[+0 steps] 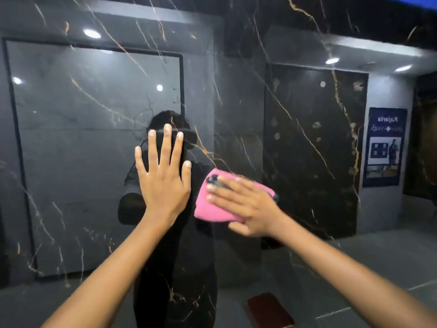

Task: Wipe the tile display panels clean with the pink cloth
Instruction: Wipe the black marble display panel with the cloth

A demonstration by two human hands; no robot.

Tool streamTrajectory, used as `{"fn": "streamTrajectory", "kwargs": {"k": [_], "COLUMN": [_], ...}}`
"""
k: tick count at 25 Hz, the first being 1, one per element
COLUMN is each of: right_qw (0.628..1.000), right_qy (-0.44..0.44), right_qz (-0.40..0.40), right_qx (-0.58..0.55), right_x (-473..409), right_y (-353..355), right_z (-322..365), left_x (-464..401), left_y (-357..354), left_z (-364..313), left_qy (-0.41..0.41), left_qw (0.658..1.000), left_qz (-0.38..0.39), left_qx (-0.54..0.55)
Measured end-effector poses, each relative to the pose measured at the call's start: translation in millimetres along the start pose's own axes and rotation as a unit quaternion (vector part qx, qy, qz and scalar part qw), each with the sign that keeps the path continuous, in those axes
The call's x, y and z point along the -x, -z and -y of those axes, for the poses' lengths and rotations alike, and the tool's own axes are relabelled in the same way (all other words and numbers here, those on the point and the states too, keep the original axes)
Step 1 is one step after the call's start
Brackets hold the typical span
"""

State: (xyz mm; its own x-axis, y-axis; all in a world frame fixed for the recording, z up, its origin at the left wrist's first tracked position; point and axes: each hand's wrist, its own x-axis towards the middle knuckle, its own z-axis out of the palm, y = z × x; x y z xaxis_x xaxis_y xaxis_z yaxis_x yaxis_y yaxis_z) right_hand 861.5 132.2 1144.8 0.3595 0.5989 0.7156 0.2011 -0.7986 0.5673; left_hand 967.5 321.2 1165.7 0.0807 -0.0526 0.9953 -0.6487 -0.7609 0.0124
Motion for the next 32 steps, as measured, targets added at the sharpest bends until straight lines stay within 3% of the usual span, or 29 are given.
{"fn": "streamTrajectory", "kwargs": {"k": [1, 3, 5, 6, 7, 8, 10, 12, 13, 14, 15, 16, 17, 18, 20, 21, 22, 23, 24, 26, 27, 28, 29, 30, 32], "right_qw": [0.999, 0.967, 0.862, 0.802, 0.757, 0.741, 0.786, 0.928, 0.974, 0.990, 0.991, 0.984, 0.964, 0.918, 0.789, 0.740, 0.729, 0.755, 0.807, 0.926, 0.958, 0.971, 0.973, 0.963, 0.908], "right_qy": [-0.015, -0.199, -0.429, -0.523, -0.579, -0.597, -0.547, -0.308, -0.177, -0.089, -0.051, -0.085, -0.194, -0.330, -0.557, -0.620, -0.632, -0.598, -0.523, -0.307, -0.216, -0.154, -0.149, -0.200, -0.353], "right_qz": [-0.031, -0.135, -0.247, -0.281, -0.300, -0.307, -0.289, -0.209, -0.136, -0.082, -0.070, -0.096, -0.145, -0.200, -0.258, -0.262, -0.262, -0.263, -0.263, -0.185, -0.129, -0.094, -0.088, -0.108, -0.189], "right_qx": [0.040, 0.080, 0.107, 0.066, 0.025, 0.015, -0.001, 0.032, 0.043, 0.068, 0.107, 0.122, 0.106, 0.093, 0.033, 0.014, 0.028, 0.057, 0.082, 0.121, 0.138, 0.154, 0.152, 0.146, 0.125], "right_x": [-12.4, -46.5, -71.9, -76.2, -81.1, -87.9, -110.6, -108.6, -98.6, -97.5, -105.0, -118.3, -131.8, -142.9, -153.7, -160.7, -175.1, -194.8, -214.1, -238.1, -241.5, -243.2, -240.6, -231.4, -193.4], "right_y": [19.1, 55.9, 118.2, 142.4, 155.5, 150.9, 123.1, 70.4, 47.8, 45.6, 57.2, 72.2, 93.2, 119.4, 168.6, 177.2, 169.4, 151.7, 128.0, 82.6, 72.6, 79.4, 98.4, 118.4, 160.4], "right_z": [-21.2, -100.6, -197.0, -232.6, -243.5, -239.2, -190.4, -108.0, -76.1, -69.0, -89.8, -123.9, -167.2, -209.5, -266.0, -269.2, -260.1, -239.3, -208.8, -145.6, -129.0, -129.6, -150.5, -184.8, -265.0], "left_x": [-9.6, -53.8, -106.7, -127.2, -139.9, -144.6, -139.1, -133.2, -135.4, -140.4, -147.8, -155.8, -161.8, -165.2, -166.1, -164.9, -164.5, -164.6, -164.9, -166.7, -167.7, -168.3, -168.5, -168.8, -168.6], "left_y": [2.5, 7.1, 5.7, 4.3, 0.6, -4.8, -10.7, -8.8, -6.1, -3.0, -1.0, -1.6, -4.1, -7.4, -14.4, -16.2, -16.7, -16.3, -15.0, -14.5, -14.0, -13.1, -11.1, -7.4, 1.3], "left_z": [-1.7, -7.0, -10.0, -9.2, -7.6, -6.1, -4.4, -4.7, -5.3, -7.0, -9.2, -11.6, -14.6, -17.7, -21.6, -21.9, -20.5, -19.0, -18.3, -20.4, -22.2, -21.7, -20.3, -22.5, -38.7], "left_qy": [-0.012, -0.041, -0.040, -0.032, -0.025, -0.025, -0.031, -0.036, -0.027, -0.009, 0.006, 0.011, 0.006, -0.005, -0.017, -0.017, -0.014, -0.012, -0.012, -0.014, -0.016, -0.016, -0.014, -0.007, 0.036], "left_qw": [1.000, 0.997, 0.997, 0.998, 0.999, 0.999, 0.999, 0.998, 0.998, 0.996, 0.993, 0.992, 0.993, 0.996, 0.997, 0.997, 0.997, 0.997, 0.997, 0.998, 0.998, 0.998, 0.998, 0.998, 0.998], "left_qz": [-0.007, -0.029, -0.039, -0.036, -0.036, -0.036, -0.040, -0.054, -0.058, -0.063, -0.069, -0.075, -0.075, -0.072, -0.069, -0.068, -0.067, -0.067, -0.065, -0.055, -0.048, -0.039, -0.033, -0.031, -0.031], "left_qx": [0.019, 0.054, 0.058, 0.044, 0.021, 0.001, -0.018, -0.002, 0.024, 0.062, 0.092, 0.103, 0.088, 0.055, -0.002, -0.013, -0.018, -0.024, -0.028, -0.037, -0.040, -0.043, -0.043, -0.045, -0.038]}}
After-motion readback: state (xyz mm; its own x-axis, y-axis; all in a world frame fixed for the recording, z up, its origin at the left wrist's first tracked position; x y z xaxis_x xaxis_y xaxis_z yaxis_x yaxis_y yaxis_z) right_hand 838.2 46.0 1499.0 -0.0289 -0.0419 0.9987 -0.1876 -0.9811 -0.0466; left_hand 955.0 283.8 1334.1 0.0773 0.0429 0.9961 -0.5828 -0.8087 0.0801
